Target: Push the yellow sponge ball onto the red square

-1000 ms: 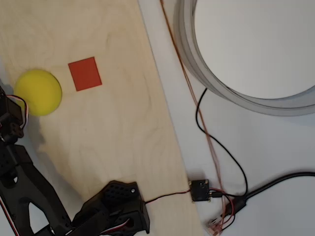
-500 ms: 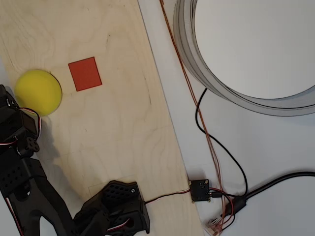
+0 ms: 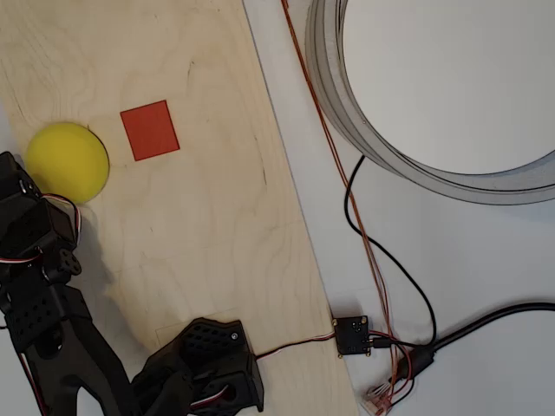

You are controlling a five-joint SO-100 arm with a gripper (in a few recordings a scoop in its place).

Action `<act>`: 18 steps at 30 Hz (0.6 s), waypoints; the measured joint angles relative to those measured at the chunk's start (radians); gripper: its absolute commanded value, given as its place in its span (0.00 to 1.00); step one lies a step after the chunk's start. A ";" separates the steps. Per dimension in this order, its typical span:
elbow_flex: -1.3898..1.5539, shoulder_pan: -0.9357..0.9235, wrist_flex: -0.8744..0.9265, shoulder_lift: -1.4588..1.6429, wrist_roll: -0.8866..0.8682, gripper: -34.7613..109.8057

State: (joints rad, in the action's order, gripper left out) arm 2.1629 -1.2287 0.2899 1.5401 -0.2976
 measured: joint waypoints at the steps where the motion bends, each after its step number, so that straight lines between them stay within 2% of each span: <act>1: 0.000 -0.008 0.000 0.000 0.008 0.27; 18: 0.034 -0.075 -0.067 -0.003 0.077 0.27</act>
State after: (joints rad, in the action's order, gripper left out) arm 2.1967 -1.3039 0.2224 1.5370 -0.2209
